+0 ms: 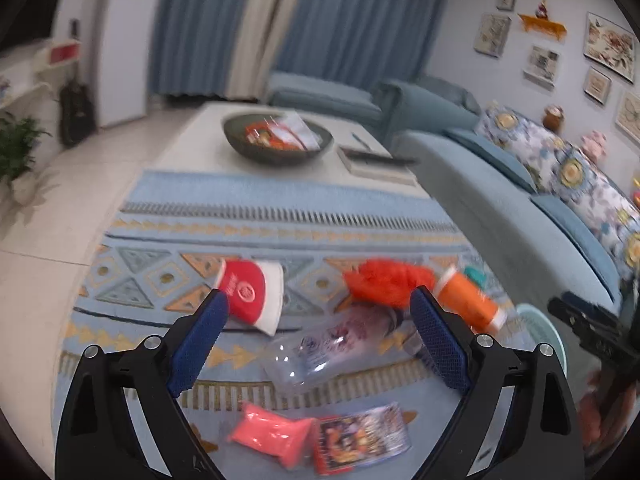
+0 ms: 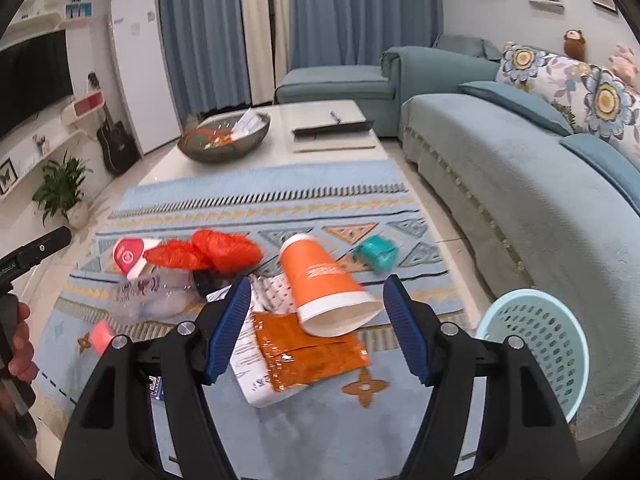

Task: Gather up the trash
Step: 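Grasp the clear milk bottle with the left tool while the right tool grasps the orange cup, then carry bottle and orange cup to the wastebasket and release both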

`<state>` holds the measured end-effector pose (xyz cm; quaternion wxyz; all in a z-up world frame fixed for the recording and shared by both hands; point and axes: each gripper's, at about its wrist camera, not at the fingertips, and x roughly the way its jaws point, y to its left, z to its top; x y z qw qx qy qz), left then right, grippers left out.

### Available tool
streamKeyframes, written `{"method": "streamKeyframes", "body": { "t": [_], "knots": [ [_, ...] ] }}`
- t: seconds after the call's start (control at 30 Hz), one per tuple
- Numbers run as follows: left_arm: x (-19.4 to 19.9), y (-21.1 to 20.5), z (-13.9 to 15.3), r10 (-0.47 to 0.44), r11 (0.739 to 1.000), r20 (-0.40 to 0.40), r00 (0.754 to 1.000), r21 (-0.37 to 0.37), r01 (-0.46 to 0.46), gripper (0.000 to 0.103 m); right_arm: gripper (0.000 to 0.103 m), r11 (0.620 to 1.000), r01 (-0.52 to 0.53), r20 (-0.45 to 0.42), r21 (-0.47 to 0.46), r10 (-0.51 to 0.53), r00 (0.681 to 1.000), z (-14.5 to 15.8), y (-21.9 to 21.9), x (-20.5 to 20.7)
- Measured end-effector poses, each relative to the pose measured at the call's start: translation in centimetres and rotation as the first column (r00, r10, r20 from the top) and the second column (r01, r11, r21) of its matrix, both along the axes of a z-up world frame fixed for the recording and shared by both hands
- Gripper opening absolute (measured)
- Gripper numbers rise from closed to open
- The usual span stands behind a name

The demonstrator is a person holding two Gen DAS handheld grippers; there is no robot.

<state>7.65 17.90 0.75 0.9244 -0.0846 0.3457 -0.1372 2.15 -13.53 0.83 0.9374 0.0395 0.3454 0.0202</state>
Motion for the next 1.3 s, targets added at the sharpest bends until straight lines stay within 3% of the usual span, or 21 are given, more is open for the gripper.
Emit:
{"method": "streamKeyframes", "body": {
  "t": [0.1,0.2,0.37,0.5,0.6,0.7,0.73,0.93,1.17,1.3],
  "knots": [
    [1.6,-0.1,-2.7,-0.127,0.992,-0.049,0.991,0.016,0.128,0.089,0.065,1.000,0.001,-0.027,-0.001,-0.001,1.000,-1.6,0.6,0.9],
    [3.4,-1.2,-4.9,-0.186,0.975,-0.101,0.977,0.104,0.197,0.089,0.065,1.000,-0.008,-0.059,-0.007,0.007,0.998,-2.9,0.7,2.1],
    [5.2,-3.1,-7.7,-0.288,0.939,-0.197,0.937,0.135,0.317,0.089,0.065,1.000,-0.004,-0.116,0.021,0.006,0.993,-4.8,-0.1,3.7],
    [5.6,-4.7,-9.0,-0.303,0.909,-0.219,0.928,0.225,0.350,0.088,0.065,1.000,-0.019,-0.148,-0.006,0.018,0.989,-5.8,-0.5,4.3],
    [5.7,-6.1,-9.8,-0.299,0.891,-0.253,0.920,0.272,0.364,0.087,0.065,0.999,-0.013,-0.174,0.040,0.020,0.985,-6.3,-1.1,4.2],
    [5.6,-7.2,-10.7,-0.282,0.872,-0.296,0.913,0.318,0.372,0.076,0.065,0.994,-0.010,-0.211,0.109,0.033,0.977,-7.2,-1.7,4.4],
    [5.7,-7.4,-11.0,-0.275,0.872,-0.308,0.911,0.318,0.371,0.068,0.064,0.993,-0.008,-0.218,0.120,0.035,0.975,-7.4,-1.8,4.5],
    [5.8,-8.0,-11.8,-0.243,0.899,-0.314,0.918,0.282,0.335,0.056,0.035,0.985,-0.014,-0.229,0.170,0.054,0.972,-8.1,-1.3,5.7],
    [4.5,-8.7,-11.2,-0.224,0.921,-0.253,0.941,0.262,0.289,0.053,0.008,0.985,-0.036,-0.192,0.169,0.069,0.979,-7.6,-0.7,6.2],
    [3.3,-8.5,-10.1,-0.215,0.939,-0.194,0.957,0.229,0.257,0.053,0.005,0.986,-0.045,-0.153,0.163,0.070,0.986,-6.7,-0.8,5.7]
  ]
}}
